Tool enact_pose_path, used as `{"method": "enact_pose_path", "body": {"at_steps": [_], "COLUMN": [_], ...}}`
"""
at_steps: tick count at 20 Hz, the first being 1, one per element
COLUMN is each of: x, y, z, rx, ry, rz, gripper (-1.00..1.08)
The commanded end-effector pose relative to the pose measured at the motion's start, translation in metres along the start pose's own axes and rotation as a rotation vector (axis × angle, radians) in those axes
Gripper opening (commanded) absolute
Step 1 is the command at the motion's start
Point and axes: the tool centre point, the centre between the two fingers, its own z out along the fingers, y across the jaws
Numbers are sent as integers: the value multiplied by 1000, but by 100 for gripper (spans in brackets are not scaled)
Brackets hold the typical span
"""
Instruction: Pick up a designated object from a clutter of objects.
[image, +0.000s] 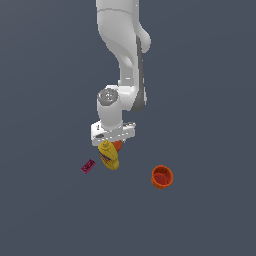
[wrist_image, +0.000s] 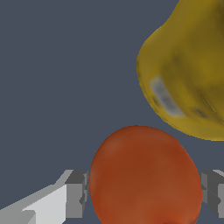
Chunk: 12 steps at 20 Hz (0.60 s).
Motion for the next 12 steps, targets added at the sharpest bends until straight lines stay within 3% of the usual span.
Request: {"method": "enact_pose_path", "body": {"at_steps": [1, 12], "x": [-2, -28], "y": [3, 26], "z": [-8, -74], "rx": [-1, 0], "ry": [3, 2], "rz": [1, 0], "gripper": [-100, -100]}}
